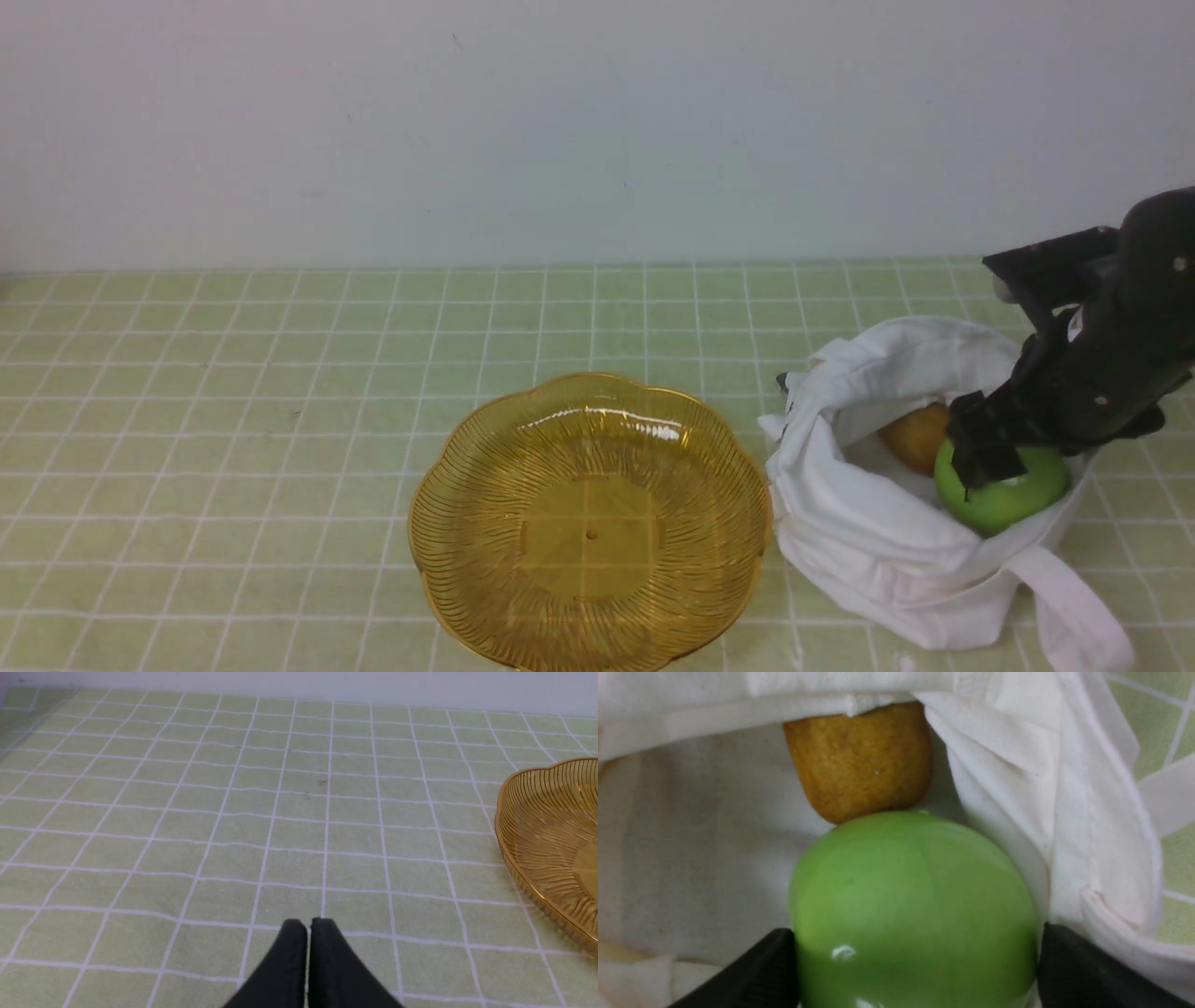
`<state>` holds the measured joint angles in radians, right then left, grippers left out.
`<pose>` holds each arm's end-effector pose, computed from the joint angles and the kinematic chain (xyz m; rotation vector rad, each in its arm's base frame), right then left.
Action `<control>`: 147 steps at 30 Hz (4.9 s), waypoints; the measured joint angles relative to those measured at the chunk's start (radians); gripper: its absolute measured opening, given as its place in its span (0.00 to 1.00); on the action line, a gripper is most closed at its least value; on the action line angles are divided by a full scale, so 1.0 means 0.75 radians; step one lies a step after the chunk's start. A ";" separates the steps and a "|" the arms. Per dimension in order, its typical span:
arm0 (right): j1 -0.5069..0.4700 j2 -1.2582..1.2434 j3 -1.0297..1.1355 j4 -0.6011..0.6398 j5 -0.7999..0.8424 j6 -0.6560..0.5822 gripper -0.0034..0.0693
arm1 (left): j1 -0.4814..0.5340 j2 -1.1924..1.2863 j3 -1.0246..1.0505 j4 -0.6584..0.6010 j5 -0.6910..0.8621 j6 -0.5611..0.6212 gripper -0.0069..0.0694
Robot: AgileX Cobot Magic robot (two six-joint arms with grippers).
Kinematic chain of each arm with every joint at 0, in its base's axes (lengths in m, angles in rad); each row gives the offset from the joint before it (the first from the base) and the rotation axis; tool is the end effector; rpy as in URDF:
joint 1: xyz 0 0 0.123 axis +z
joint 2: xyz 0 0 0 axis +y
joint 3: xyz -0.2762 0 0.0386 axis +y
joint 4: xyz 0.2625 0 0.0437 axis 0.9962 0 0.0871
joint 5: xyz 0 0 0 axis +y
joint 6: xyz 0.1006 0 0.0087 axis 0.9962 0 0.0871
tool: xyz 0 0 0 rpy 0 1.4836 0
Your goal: Take the fruit out of the bag on the green coffee tablecloth and place them on the plate.
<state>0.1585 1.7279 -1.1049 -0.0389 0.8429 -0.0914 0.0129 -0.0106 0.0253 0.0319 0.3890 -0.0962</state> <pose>0.3354 0.0506 0.1730 -0.4012 2.9209 -0.0369 0.0824 0.0023 0.1670 -0.0833 1.8853 -0.0254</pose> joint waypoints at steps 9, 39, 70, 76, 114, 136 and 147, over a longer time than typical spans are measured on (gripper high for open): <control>0.000 0.018 -0.004 0.030 0.006 0.008 0.85 | 0.000 0.000 0.000 0.000 0.000 0.000 0.08; 0.001 -0.351 -0.259 0.283 0.429 -0.015 0.84 | 0.000 0.000 0.000 0.000 0.000 0.000 0.08; 0.547 0.209 -0.262 1.041 -0.266 -0.729 0.85 | 0.000 0.000 0.000 0.000 0.000 0.000 0.08; 0.547 0.265 -0.262 1.047 -0.321 -0.737 0.99 | 0.000 0.000 0.000 0.000 0.000 0.000 0.08; 0.303 -0.986 -0.056 0.394 0.489 -0.169 0.03 | 0.000 0.000 0.000 0.000 0.000 0.000 0.08; 0.303 -1.674 1.114 0.252 -1.418 -0.168 0.03 | 0.000 0.000 0.000 0.000 0.000 0.000 0.08; 0.303 -1.674 1.117 0.252 -1.443 -0.168 0.03 | 0.000 0.000 0.000 0.000 0.000 0.000 0.08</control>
<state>0.3859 0.4727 -0.2672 0.1498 -0.2391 -0.2177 0.0129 -0.0106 0.0253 0.0319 0.3890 -0.0962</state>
